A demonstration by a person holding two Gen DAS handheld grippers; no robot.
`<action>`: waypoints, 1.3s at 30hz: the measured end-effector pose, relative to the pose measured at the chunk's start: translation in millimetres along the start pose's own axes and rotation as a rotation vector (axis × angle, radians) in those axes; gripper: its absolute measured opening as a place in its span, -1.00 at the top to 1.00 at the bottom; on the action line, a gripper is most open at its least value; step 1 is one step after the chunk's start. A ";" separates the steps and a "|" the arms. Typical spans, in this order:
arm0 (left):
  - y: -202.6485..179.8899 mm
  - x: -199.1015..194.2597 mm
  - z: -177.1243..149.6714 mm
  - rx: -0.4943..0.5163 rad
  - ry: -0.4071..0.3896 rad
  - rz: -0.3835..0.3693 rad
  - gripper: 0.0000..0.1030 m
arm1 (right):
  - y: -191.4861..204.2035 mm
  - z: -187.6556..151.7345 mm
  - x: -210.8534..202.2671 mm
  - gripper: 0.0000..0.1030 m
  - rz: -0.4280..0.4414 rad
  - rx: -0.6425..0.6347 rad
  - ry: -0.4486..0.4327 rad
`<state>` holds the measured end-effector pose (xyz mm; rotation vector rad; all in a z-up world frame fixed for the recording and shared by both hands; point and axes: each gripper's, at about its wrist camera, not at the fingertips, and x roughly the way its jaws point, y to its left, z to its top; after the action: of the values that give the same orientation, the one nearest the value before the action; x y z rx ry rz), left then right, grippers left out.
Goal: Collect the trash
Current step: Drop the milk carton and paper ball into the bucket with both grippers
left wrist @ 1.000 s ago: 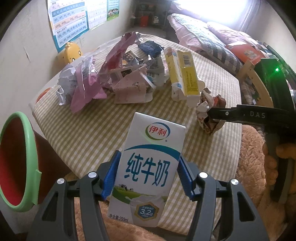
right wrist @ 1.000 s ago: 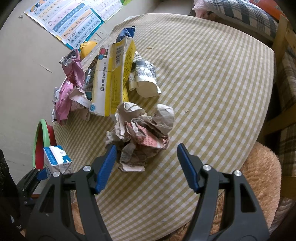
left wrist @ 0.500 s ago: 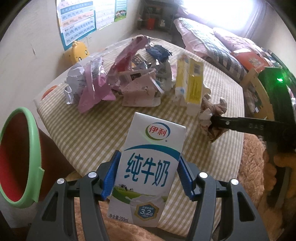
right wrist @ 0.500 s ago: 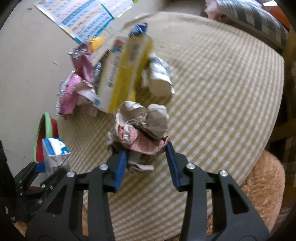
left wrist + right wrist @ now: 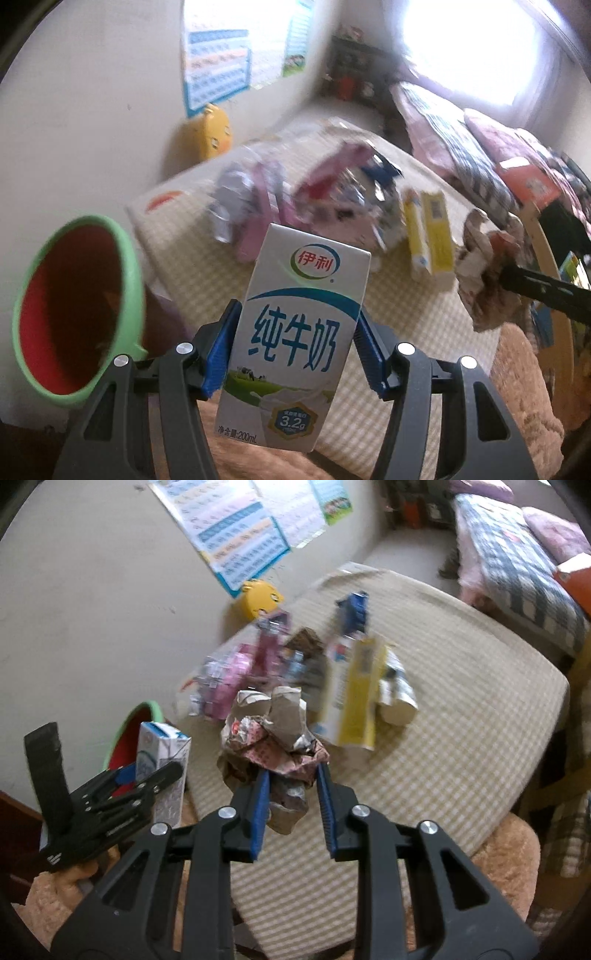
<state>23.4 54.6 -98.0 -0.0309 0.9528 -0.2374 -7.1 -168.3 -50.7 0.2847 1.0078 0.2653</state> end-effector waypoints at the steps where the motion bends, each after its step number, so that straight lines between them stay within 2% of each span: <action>1: 8.4 -3.9 1.7 -0.015 -0.016 0.019 -0.09 | 9.8 2.7 2.4 0.51 0.007 -0.027 0.002; 5: 44.3 -14.5 5.3 -0.089 -0.053 0.084 -0.09 | 46.0 8.2 19.0 0.51 0.054 -0.108 0.024; 12: 108.6 -27.0 0.3 -0.212 -0.064 0.216 -0.09 | 110.5 11.6 53.6 0.51 0.153 -0.214 0.067; 19: 152.7 -34.9 -7.2 -0.286 -0.070 0.308 -0.10 | 159.3 28.7 89.1 0.51 0.226 -0.258 0.102; 24: 174.0 -28.7 -11.5 -0.319 -0.048 0.351 -0.10 | 191.9 40.9 122.4 0.51 0.270 -0.273 0.153; 30: 191.8 -19.0 -16.3 -0.353 -0.021 0.369 -0.10 | 227.3 47.1 154.0 0.51 0.269 -0.319 0.185; 39: 215.4 -7.3 -14.5 -0.408 -0.001 0.386 -0.10 | 251.3 54.4 171.7 0.51 0.260 -0.349 0.198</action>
<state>48.0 267.1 -128.6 -0.2194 0.9734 0.3153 105.0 119.2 -69.9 0.0705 1.0990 0.7079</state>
